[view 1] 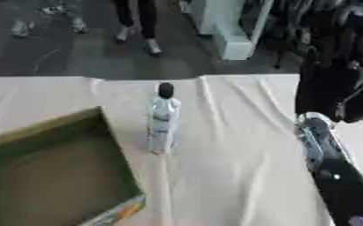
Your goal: Pick up objects on the table and place them in the box.
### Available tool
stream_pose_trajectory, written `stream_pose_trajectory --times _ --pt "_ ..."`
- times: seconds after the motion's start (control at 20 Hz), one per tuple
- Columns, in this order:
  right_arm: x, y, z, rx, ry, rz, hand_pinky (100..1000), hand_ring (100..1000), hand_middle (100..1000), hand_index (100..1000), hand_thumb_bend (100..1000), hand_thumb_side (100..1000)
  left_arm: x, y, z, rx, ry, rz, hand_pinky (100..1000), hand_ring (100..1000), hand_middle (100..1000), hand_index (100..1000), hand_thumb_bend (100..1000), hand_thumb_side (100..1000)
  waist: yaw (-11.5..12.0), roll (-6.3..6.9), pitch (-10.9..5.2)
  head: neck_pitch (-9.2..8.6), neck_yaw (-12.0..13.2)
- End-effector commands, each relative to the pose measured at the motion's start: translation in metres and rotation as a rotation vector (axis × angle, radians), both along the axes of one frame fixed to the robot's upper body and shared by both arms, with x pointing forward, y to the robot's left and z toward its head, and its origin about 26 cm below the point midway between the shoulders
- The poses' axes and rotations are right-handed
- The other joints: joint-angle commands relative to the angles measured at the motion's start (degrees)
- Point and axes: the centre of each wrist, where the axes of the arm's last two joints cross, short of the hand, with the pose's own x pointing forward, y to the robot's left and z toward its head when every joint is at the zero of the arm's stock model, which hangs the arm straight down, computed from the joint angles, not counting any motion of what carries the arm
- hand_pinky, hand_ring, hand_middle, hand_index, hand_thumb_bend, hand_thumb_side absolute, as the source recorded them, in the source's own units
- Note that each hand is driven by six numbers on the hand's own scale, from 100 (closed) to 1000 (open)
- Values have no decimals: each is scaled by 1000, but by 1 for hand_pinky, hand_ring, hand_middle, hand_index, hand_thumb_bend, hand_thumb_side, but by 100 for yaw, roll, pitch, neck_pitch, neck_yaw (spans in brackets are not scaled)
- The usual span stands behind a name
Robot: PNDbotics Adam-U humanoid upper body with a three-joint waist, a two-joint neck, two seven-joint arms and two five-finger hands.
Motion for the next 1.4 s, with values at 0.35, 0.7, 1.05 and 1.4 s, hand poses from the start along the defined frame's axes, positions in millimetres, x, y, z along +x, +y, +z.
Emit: stream_pose_trajectory --times 0.35,0.7,1.05,1.4 --pt "-2 -3 10 -100 -280 -119 135 316 353 458 137 712 -3 3 9 19 -27 1 765 834 839 788 159 1000 5 38 -79 -26 -10" --pt "-2 -2 10 -101 -279 -120 136 316 354 459 139 714 -3 3 9 18 -28 2 765 834 839 788 159 1000 9 35 -79 55 22" --pt "-3 -1 7 -128 -267 -132 183 351 411 520 174 713 -3 3 10 17 -30 5 765 834 839 788 159 1000 45 30 -71 331 94" --pt "-5 -3 3 -258 -209 -170 295 435 511 617 234 723 -3 3 9 17 -26 8 765 835 839 788 159 1000 101 31 -64 569 182"
